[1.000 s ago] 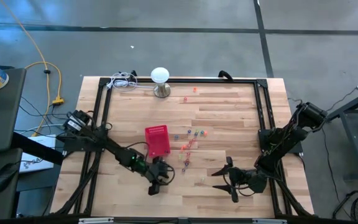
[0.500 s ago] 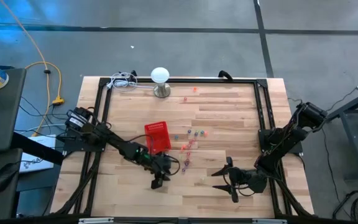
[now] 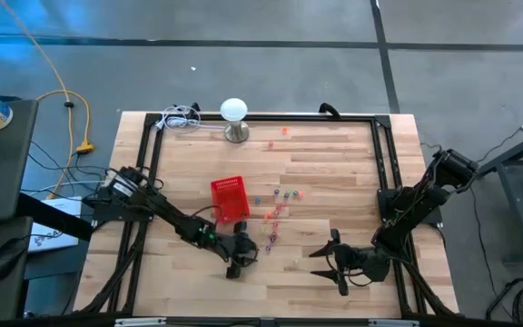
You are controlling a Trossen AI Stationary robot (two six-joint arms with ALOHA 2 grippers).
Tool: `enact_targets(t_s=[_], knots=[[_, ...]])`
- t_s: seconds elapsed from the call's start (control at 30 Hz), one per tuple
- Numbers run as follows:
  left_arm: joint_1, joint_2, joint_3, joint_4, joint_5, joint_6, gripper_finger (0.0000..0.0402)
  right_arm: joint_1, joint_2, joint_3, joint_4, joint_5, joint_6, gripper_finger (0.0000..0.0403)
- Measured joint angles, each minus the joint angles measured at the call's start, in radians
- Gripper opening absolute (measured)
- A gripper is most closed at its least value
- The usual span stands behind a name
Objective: Pick & Place Dice
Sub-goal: Put the purple die into the red basket
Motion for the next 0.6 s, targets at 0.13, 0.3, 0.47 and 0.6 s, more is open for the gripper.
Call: enact_targets(t_s=[0.13,0.3,0.47,0.6], knots=[[0.002,0.049,0.000,0.117,0.017,0.048,0.0165,0.000,0.000,0.000,0.001,0.001,0.000,0.0219],[0.025,0.076,0.002,0.181,0.039,0.074,0.0165,0.000,0.000,0.000,0.002,0.001,0.001,0.0219],[0.042,0.076,0.002,0.170,-0.056,0.078,0.0165,0.000,0.000,0.000,0.010,0.002,0.003,0.0219],[0.040,0.076,0.002,0.149,-0.137,0.092,0.0165,0.000,0.000,0.000,0.010,0.002,0.020,0.0219]])
